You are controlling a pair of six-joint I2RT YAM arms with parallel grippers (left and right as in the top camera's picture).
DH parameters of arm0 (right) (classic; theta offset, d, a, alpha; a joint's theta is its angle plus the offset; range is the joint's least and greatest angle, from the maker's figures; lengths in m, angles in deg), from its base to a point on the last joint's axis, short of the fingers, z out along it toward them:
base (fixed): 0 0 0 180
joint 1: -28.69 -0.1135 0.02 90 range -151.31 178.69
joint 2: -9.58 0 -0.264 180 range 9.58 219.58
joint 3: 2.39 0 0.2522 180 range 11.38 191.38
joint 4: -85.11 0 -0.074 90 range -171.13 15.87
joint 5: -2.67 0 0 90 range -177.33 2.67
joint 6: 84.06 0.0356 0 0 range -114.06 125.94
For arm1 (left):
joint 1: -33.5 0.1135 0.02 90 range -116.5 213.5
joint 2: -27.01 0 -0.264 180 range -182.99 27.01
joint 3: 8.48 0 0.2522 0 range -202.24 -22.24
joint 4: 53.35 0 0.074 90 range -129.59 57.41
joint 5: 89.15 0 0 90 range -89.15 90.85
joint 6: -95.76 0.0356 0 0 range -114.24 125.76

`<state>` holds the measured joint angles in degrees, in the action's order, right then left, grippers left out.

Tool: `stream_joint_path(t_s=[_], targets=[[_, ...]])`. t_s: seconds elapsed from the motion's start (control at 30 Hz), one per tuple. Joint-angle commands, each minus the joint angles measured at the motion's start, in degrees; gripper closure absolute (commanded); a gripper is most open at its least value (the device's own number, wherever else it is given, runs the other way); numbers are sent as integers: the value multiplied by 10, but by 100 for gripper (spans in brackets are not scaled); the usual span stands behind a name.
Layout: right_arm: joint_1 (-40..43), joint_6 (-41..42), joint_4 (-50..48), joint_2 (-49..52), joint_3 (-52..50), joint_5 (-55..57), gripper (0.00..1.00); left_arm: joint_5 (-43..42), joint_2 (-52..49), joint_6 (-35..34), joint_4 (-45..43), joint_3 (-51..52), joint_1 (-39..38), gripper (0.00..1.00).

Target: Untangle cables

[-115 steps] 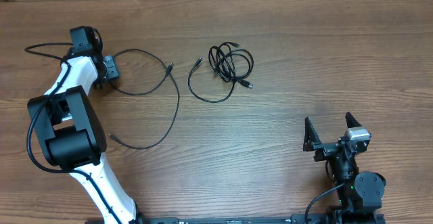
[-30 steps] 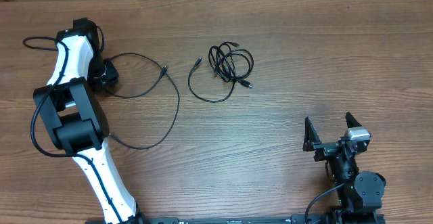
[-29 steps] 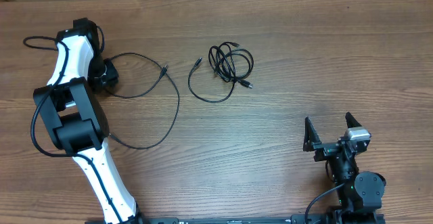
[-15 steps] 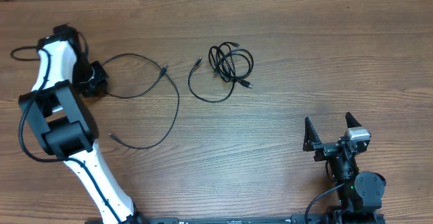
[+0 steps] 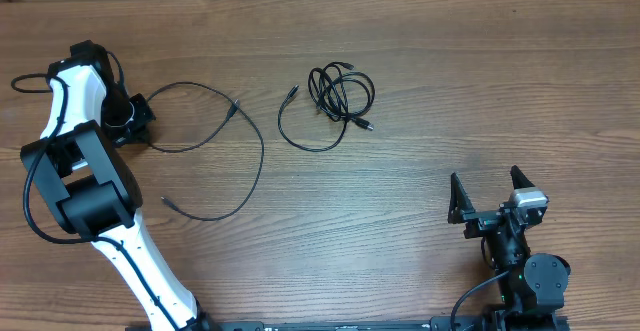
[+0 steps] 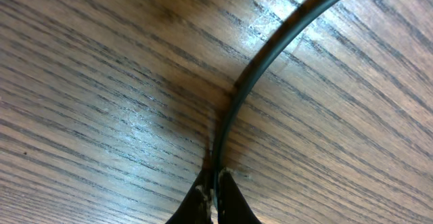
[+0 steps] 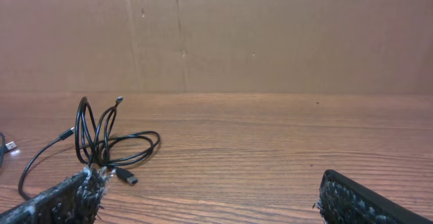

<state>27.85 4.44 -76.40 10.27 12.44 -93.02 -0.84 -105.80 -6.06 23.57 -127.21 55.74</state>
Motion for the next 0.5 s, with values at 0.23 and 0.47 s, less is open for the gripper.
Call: stream_joint_path(t_s=[0.23,0.47], targets=[[1,-3,-3,-1,-6,3,0,13,18,-18,135,-138,1,96],[1,-3,-3,-1,-6,3,0,-56,117,-22,168,-271,-28,96]])
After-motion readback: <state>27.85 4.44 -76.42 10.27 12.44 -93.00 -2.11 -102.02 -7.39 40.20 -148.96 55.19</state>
